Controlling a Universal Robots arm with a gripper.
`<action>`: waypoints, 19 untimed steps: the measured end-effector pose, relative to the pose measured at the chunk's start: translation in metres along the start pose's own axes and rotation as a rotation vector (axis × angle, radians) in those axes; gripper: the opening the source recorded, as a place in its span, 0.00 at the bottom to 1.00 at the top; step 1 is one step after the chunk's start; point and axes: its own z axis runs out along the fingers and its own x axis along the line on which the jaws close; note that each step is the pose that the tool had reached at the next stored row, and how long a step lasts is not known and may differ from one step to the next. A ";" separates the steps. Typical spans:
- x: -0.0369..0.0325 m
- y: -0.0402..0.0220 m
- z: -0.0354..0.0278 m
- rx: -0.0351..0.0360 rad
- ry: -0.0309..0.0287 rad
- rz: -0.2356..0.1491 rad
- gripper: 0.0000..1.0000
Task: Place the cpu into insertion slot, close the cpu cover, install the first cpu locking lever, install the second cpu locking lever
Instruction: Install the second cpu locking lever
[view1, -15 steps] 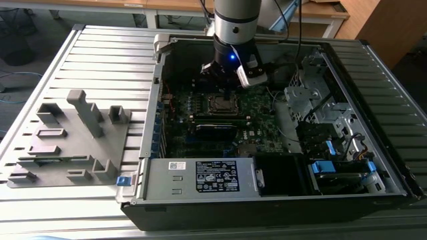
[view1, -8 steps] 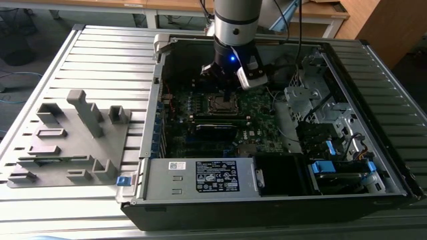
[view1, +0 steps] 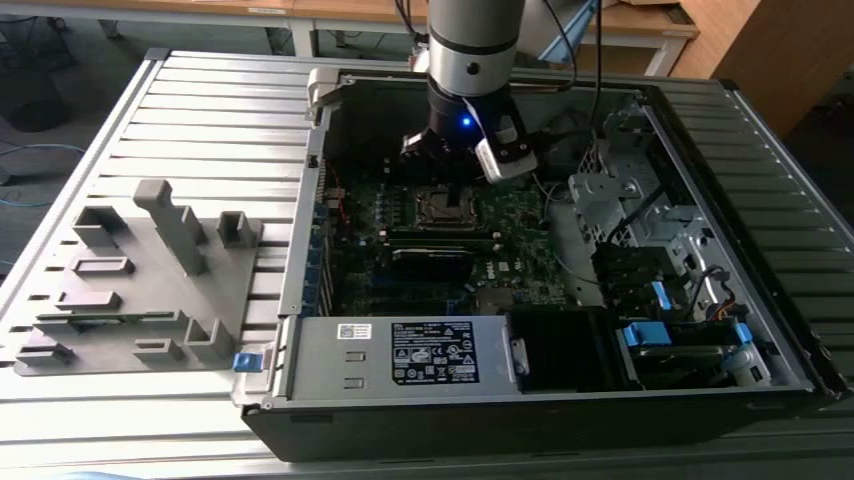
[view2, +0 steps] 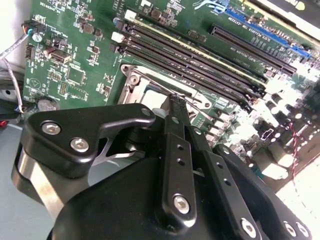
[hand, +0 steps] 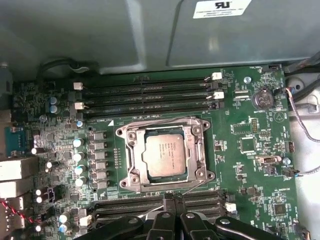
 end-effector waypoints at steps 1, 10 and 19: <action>0.0004 -0.0001 0.0009 -0.0002 0.0003 -0.006 0.11; 0.0091 -0.0015 0.0085 0.0052 0.0009 -0.027 0.11; 0.0191 -0.0034 0.0196 0.0155 0.0004 -0.035 0.11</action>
